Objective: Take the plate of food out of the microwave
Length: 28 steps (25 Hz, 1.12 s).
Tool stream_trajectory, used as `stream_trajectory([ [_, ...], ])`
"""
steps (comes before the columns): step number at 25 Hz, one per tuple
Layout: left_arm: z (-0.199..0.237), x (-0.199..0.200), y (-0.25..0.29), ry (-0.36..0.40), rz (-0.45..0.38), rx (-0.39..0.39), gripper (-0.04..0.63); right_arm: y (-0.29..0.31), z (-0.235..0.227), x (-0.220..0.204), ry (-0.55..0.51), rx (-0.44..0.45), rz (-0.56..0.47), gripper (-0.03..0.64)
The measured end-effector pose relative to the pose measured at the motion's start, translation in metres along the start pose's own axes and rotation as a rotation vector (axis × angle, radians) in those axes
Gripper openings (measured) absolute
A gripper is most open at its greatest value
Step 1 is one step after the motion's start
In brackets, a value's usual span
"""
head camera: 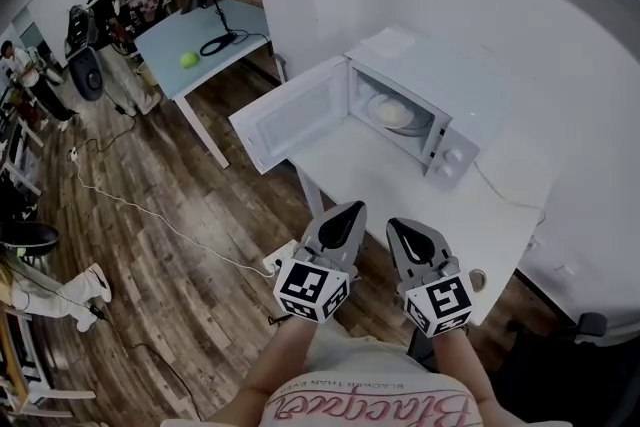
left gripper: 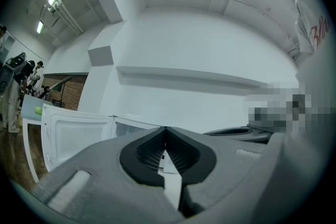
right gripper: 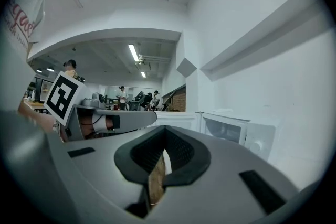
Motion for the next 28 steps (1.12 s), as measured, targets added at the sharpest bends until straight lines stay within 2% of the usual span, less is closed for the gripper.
stream_trajectory([
  [7, 0.042, -0.008, 0.005, -0.021, 0.004, -0.051, 0.005, 0.037, 0.008, 0.001, 0.022, -0.014, -0.017, 0.005],
  [17, 0.093, -0.012, 0.023, -0.025, 0.005, -0.159, 0.005, 0.092, 0.017, 0.001, 0.004, -0.117, 0.024, 0.005],
  [23, 0.114, -0.016, 0.033, -0.037, 0.012, -0.225, 0.005, 0.109, 0.013, 0.003, 0.090, -0.166, 0.001, 0.005],
  [28, 0.125, -0.021, 0.044, -0.059, 0.025, -0.251, 0.005, 0.116, 0.010, 0.002, 0.101, -0.203, 0.010, 0.005],
])
Point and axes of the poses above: the fingertips, and each gripper's own axes: y forward along the fingers, z to its left, x out of its top, the point moved 5 cm from there along -y, backward along the fingers, and after that the axes turned 9 degrees about y, right-handed, at the moved point
